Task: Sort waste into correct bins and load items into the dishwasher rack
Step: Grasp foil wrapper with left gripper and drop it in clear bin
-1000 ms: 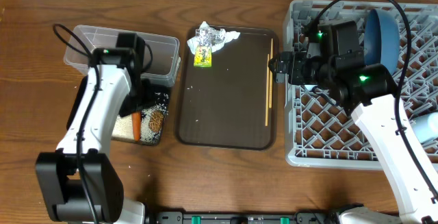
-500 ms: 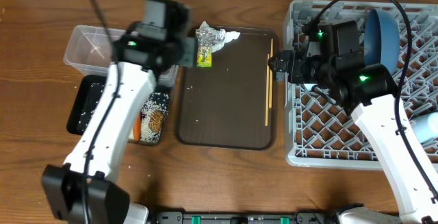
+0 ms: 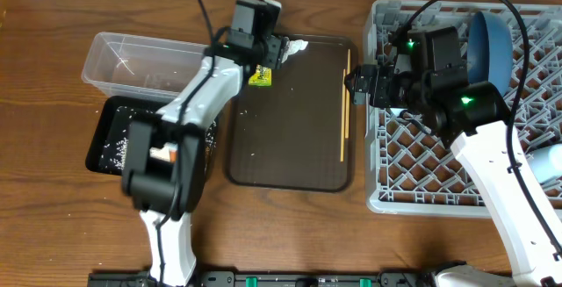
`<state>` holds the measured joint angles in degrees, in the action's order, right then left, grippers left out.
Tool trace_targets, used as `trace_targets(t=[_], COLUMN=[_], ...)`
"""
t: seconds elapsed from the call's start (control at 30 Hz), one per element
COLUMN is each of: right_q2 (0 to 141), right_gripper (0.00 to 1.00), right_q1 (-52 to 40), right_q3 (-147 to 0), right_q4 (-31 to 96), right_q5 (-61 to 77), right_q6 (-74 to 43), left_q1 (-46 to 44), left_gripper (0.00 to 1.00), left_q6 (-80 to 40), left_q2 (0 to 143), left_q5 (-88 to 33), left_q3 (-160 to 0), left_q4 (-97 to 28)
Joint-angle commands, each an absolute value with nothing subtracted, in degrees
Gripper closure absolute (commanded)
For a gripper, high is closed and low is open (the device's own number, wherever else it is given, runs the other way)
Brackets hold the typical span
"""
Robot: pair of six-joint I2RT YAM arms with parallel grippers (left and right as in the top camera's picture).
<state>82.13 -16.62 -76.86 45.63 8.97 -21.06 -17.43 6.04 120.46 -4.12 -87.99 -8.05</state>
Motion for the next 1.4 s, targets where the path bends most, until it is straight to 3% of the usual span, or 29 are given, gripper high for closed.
trace_targets(t=[0.0,0.17,0.23,0.3,0.4,0.43,0.57,1.0,1.27,1.37], right_q2=[82.63,82.63,82.63,82.63,82.63,82.63,82.63,82.63,82.63,82.63], right_gripper=[0.01,0.01,0.01,0.01,0.01,0.01,0.01,0.01,0.01,0.01], right_q1=[-16.47,-16.47,-16.47,-16.47,-16.47,-16.47,-16.47,-16.47,-16.47,-16.47], right_q3=[-77.12,-77.12,-77.12,-77.12,-77.12,-77.12,-77.12,-77.12,-77.12,-77.12], right_q4=[46.3,46.54,46.5,46.46,46.54,46.57,46.59,46.54,46.5,45.84], right_q5=[8.38,8.38,8.38,8.38,8.4,8.4,8.43,8.4,8.4,8.38], right_q6=[-21.87,-21.89,-21.89,-21.89,-21.89,-21.89,-21.89,-21.87,-21.87,-21.85], left_q1=[-17.61,-17.5,-17.5,-17.5,-17.5,-17.5,-17.78,-18.92,-17.28,-14.5], left_gripper=[0.25,0.26,0.32,0.4,0.6,0.7,0.94,0.94,0.94,0.94], left_q6=[6.48,6.44,6.44,6.46,6.9,6.9,6.85,6.85,6.83,6.81], left_q2=[123.76,127.17,127.72,127.79,127.72,127.5,124.79,104.99,103.07,103.68], left_q5=[-3.53,-3.44,-3.44,-3.42,-3.44,-3.44,-3.77,-3.31,18.37,20.34], left_q3=[-88.36,-88.36,-88.36,-88.36,-88.36,-88.38,-88.38,-88.38,-88.33,-88.12], left_q4=[-5.1,-2.9,-3.25,-4.29,-5.39,-5.89,-9.37,-26.68,-36.07,-37.26])
